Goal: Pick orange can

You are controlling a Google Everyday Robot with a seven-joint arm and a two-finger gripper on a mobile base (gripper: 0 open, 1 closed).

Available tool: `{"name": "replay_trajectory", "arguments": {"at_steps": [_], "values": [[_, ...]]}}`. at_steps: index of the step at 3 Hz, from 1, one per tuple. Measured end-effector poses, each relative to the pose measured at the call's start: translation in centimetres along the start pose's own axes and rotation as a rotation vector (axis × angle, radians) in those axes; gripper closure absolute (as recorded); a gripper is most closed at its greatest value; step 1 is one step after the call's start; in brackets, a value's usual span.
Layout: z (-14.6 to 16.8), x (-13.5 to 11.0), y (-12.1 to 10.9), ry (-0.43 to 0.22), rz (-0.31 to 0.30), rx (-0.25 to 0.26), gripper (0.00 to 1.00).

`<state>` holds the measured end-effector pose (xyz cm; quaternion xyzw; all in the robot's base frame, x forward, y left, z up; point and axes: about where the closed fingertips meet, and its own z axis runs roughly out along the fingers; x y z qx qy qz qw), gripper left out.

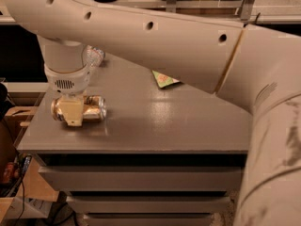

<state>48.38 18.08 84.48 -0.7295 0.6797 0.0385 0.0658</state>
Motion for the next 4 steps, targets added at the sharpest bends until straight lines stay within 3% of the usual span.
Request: {"name": "replay_trajectory", "arguments": {"at_steps": [1,2,3,4], "values": [[-1.5,0.5,-1.0,-0.002,0.013,0.041,0.86],[-4.0,0.9,-2.3,-0.011,0.023,0.097,1.0],[-5.4,1.1,-3.0,-0.023,0.029,0.119,1.0],[-6.0,0.9,-3.2,-0.048,0.021,0.109,1.0]]}}
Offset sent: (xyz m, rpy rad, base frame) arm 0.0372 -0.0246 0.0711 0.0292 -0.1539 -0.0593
